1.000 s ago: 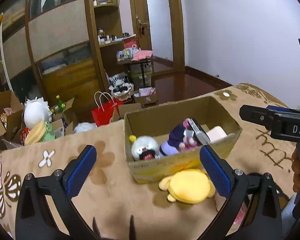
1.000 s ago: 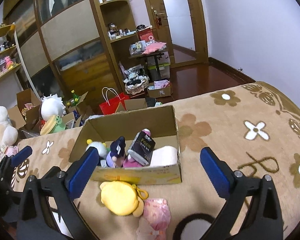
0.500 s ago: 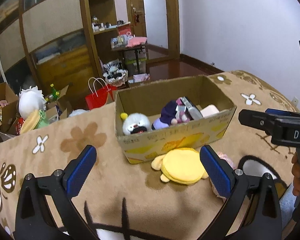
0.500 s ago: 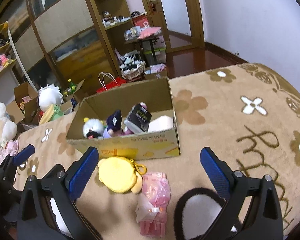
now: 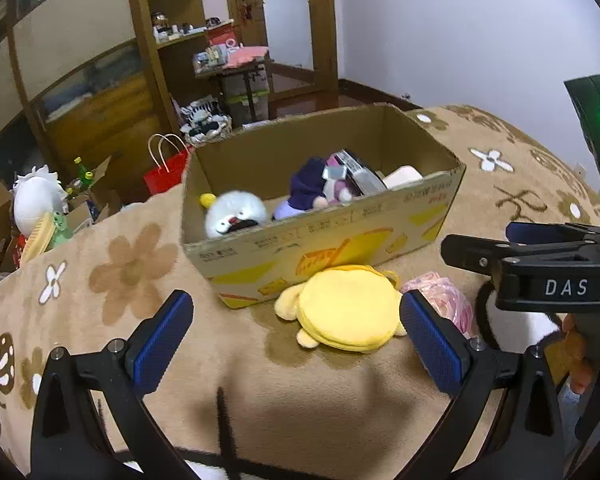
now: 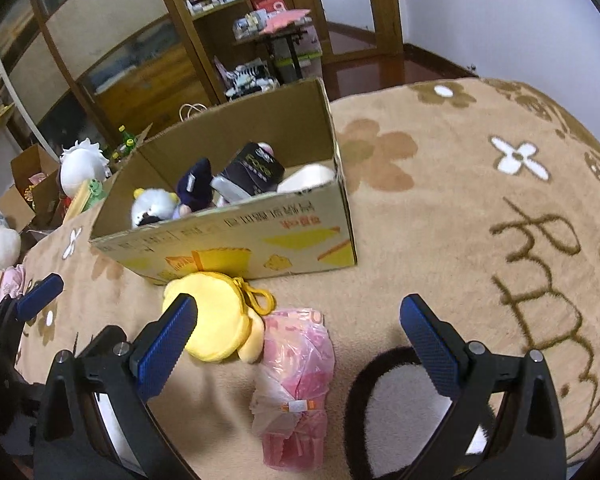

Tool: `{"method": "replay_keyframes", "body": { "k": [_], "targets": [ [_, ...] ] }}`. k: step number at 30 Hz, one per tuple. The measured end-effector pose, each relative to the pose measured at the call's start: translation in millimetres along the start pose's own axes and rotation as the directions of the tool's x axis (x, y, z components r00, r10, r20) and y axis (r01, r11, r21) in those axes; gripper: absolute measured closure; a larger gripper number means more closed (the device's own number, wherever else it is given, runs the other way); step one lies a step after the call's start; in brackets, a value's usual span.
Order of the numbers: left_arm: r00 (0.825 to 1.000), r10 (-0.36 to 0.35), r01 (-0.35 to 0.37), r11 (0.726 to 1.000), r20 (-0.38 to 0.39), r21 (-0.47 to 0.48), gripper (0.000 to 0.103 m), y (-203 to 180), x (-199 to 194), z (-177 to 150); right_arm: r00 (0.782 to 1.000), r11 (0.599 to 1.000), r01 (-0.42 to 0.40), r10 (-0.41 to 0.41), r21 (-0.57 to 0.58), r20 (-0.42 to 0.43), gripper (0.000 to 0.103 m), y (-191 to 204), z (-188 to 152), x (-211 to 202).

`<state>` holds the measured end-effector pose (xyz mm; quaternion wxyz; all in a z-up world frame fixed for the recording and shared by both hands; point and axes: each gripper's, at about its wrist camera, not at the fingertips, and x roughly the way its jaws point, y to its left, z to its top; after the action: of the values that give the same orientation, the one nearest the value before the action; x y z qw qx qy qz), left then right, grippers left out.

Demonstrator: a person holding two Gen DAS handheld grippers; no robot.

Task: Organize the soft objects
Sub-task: 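Grasp the round yellow plush pouch with the left tool while the right tool grasps the pink wrapped packet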

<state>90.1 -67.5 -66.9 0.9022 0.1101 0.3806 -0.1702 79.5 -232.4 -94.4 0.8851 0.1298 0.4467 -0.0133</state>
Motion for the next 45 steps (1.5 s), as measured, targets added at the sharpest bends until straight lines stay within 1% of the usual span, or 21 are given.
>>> {"method": "replay_keyframes", "body": {
  "k": [6,8,10,16,18,20,22,23,24,25,27,29,30,33,35,38,45],
  "targets": [
    [0.999,-0.018,0.018,1.000,-0.034,0.014,0.001,-5,16,-2,0.999,1.000,0.008,-0.007,0.022,-0.040,0.000,-5,-3,17],
    [0.999,-0.007,0.008,1.000,-0.046,0.023,0.001,-7,21,-2,0.998,1.000,-0.001,0.002,0.029,-0.055,0.000,-7,-3,21],
    [0.998,-0.011,0.012,1.000,-0.055,0.025,0.001,-8,24,-2,0.997,0.999,-0.034,0.036,0.034,-0.066,0.000,-9,-3,26],
    [0.996,-0.027,0.030,0.999,-0.080,0.036,0.001,-9,36,-2,0.994,0.999,-0.046,0.047,0.011,-0.097,0.000,-8,-3,35],
    [0.995,-0.038,0.042,0.999,-0.092,0.035,0.001,-9,40,-2,0.992,0.998,-0.055,0.056,0.005,-0.110,0.008,-6,-4,38],
    [0.994,-0.052,0.055,0.998,-0.100,0.034,0.001,-10,44,-3,0.989,0.999,-0.052,0.052,0.002,-0.135,0.010,-5,-5,43],
    [0.993,-0.059,0.062,0.997,-0.104,0.034,0.001,-11,46,-4,0.988,0.999,-0.041,0.040,0.000,-0.148,0.017,-5,-6,47],
    [0.992,-0.064,0.068,0.997,-0.109,0.034,0.001,-11,49,-5,0.987,0.999,-0.042,0.041,0.000,-0.154,0.024,-6,-5,48],
    [0.991,-0.068,0.072,0.997,-0.113,0.033,0.001,-12,50,-5,0.986,0.999,-0.045,0.044,0.002,-0.162,0.030,-5,-5,50],
    [0.991,-0.071,0.075,0.997,-0.115,0.032,0.001,-12,51,-6,0.984,0.999,-0.046,0.046,0.001,-0.173,0.032,-5,-6,52],
    [0.989,-0.080,0.084,0.996,-0.122,0.031,0.001,-12,55,-6,0.981,0.999,-0.051,0.049,-0.004,-0.190,0.039,-5,-6,54],
    [0.988,-0.095,0.099,0.995,-0.125,0.029,0.001,-14,59,-7,0.977,0.999,-0.053,0.050,-0.008,-0.209,0.040,-3,-8,57],
    [0.987,-0.101,0.106,0.994,-0.128,0.030,0.001,-15,60,-7,0.975,0.999,-0.053,0.050,-0.010,-0.216,0.042,-3,-8,59],
    [0.984,-0.112,0.118,0.992,-0.138,0.039,0.001,-20,65,-7,0.971,0.998,-0.058,0.055,-0.007,-0.231,0.051,-4,-10,64],
    [0.982,-0.114,0.123,0.991,-0.148,0.053,0.001,-24,69,-9,0.968,0.998,-0.062,0.059,-0.003,-0.243,0.053,-5,-10,68],
    [0.980,-0.119,0.130,0.989,-0.158,0.064,0.001,-29,73,-11,0.966,0.998,-0.068,0.066,0.000,-0.251,0.060,-5,-9,73],
    [0.977,-0.109,0.123,0.990,-0.184,0.063,0.001,-35,85,-14,0.962,0.996,-0.083,0.084,0.014,-0.262,0.061,-3,-10,81]
  ]
}}
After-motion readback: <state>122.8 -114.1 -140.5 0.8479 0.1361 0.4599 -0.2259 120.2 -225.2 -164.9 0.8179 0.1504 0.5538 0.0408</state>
